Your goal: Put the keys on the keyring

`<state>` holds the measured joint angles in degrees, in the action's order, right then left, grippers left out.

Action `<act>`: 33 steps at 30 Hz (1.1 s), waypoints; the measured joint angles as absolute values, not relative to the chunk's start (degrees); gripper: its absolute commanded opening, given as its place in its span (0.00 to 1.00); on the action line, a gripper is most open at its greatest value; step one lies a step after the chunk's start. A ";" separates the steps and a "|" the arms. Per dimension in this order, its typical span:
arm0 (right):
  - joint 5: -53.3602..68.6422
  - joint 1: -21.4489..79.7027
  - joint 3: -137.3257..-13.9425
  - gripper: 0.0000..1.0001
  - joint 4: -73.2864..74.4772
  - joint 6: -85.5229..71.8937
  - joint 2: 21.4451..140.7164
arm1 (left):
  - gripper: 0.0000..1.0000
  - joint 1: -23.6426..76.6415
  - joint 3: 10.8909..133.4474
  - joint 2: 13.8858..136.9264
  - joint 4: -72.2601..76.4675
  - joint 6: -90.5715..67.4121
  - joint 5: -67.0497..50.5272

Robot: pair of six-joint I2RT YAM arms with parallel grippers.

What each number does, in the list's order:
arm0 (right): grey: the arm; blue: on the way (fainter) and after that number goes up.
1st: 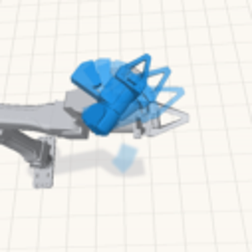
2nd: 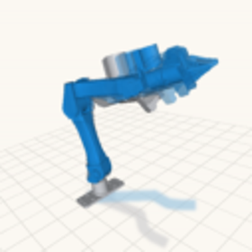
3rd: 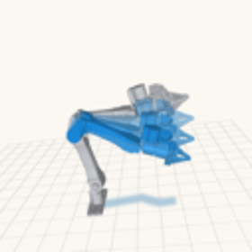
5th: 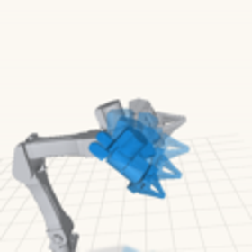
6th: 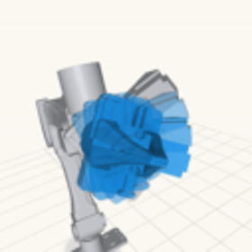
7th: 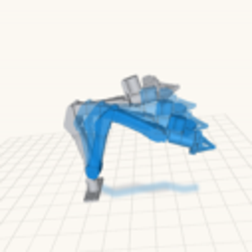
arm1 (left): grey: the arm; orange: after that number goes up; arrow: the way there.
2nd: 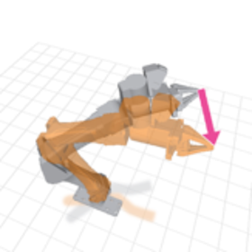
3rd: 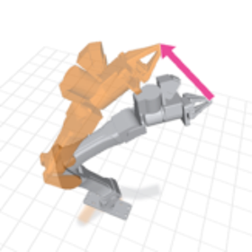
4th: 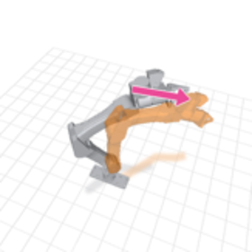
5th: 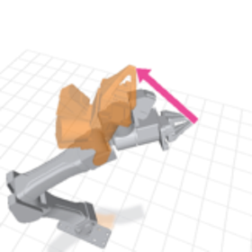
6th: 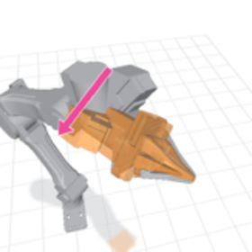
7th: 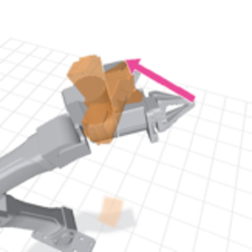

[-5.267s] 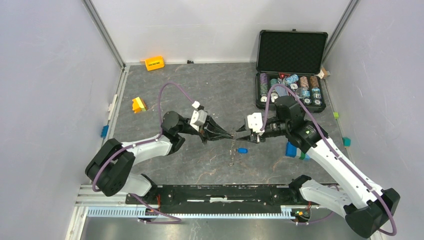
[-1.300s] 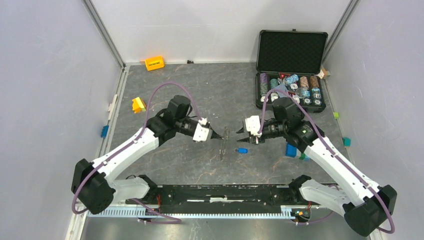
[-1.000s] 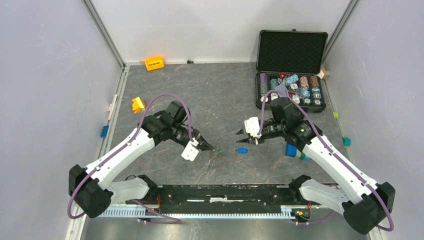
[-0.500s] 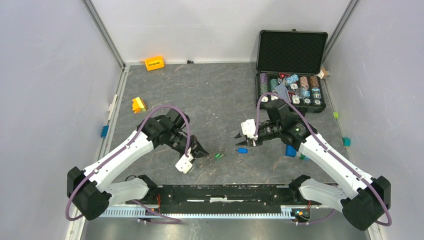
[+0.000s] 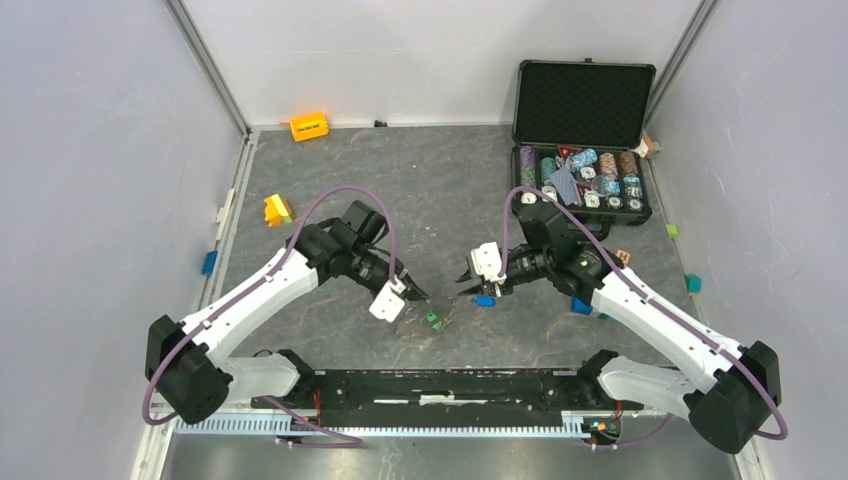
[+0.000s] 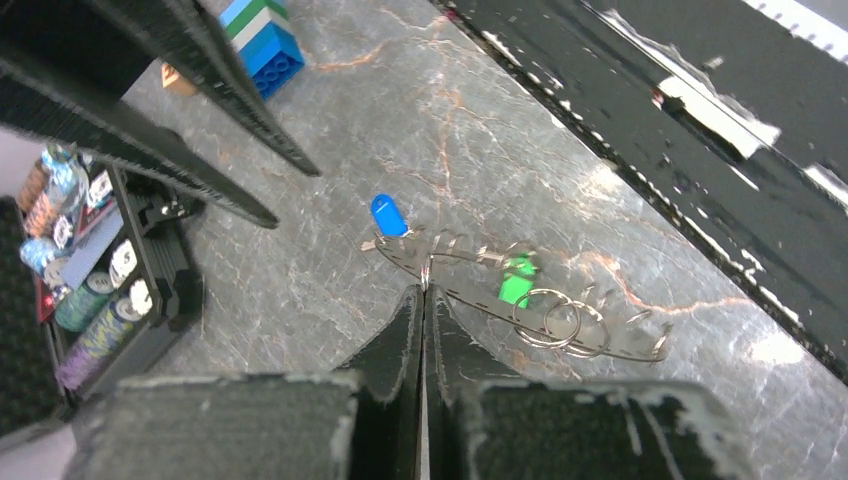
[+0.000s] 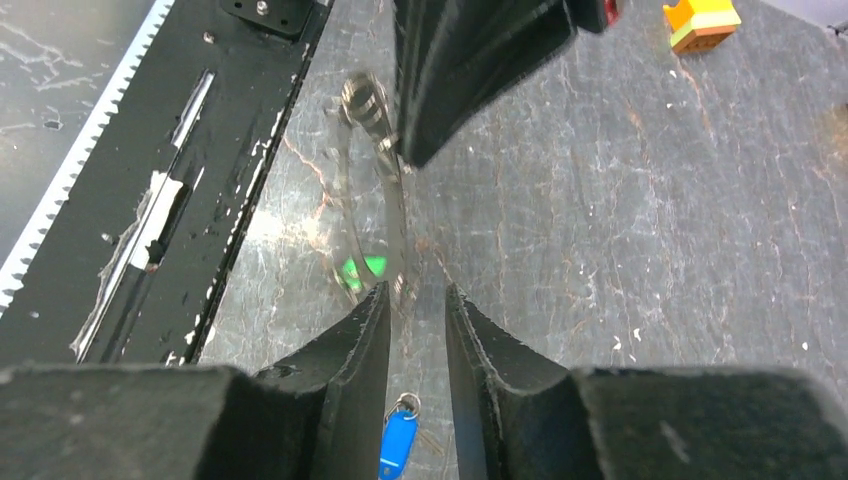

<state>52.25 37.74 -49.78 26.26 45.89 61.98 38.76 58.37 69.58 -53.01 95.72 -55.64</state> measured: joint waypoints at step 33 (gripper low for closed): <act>47.03 40.93 -48.29 0.00 14.24 33.21 64.14 | 0.02 39.13 56.16 70.74 -26.00 57.10 -56.40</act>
